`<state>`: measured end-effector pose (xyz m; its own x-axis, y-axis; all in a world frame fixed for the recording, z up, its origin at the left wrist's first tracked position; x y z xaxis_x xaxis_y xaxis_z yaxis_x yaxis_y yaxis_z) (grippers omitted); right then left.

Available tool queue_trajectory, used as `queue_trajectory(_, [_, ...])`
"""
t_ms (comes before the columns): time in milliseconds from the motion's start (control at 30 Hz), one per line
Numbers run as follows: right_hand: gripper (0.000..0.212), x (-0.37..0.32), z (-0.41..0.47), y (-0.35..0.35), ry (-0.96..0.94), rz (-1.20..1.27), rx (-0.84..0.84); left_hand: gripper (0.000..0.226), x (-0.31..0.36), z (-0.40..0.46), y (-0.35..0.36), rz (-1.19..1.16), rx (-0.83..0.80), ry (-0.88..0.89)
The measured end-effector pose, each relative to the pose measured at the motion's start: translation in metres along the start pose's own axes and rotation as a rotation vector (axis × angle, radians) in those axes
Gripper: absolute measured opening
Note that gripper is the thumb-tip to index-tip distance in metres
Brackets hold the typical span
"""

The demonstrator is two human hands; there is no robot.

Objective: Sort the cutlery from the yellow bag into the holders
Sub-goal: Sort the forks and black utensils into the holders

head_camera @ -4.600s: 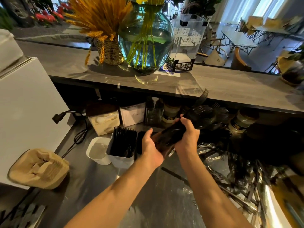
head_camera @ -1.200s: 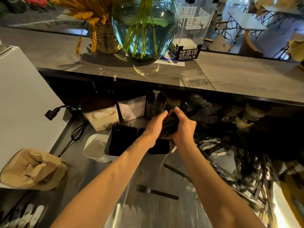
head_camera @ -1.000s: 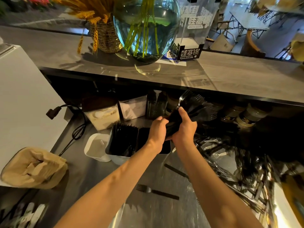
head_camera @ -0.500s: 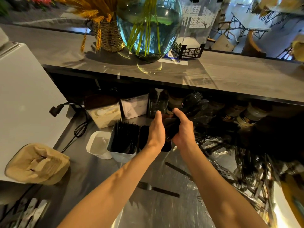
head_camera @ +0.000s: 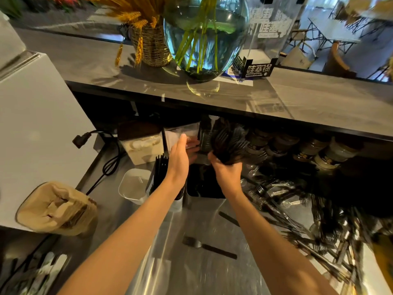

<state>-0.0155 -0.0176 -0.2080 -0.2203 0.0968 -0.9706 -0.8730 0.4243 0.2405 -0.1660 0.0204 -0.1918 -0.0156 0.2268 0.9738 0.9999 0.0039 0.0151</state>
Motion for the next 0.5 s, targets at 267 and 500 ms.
queue_trajectory(267, [0.046,0.037,-0.001,-0.013,0.060,-0.183,-0.063,0.045,-0.023,-0.001,0.019,-0.016,-0.171,-0.052])
queue_trajectory(500, [0.065,0.032,-0.011,-0.010,0.003,-0.323,-0.287,0.047,-0.031,-0.011,0.038,-0.035,-0.208,-0.179])
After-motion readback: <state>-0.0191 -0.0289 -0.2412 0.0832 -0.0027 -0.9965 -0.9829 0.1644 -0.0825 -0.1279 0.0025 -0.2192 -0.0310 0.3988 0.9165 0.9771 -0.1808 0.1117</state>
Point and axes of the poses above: each hand's wrist, its own z-axis towards the middle knuckle, its own y-axis out of the palm, x = y × z, the point moved 6 cm from there along z, towards the middle knuckle, and after that the axes turned 10 degrees about z, right-handed, at the moved point
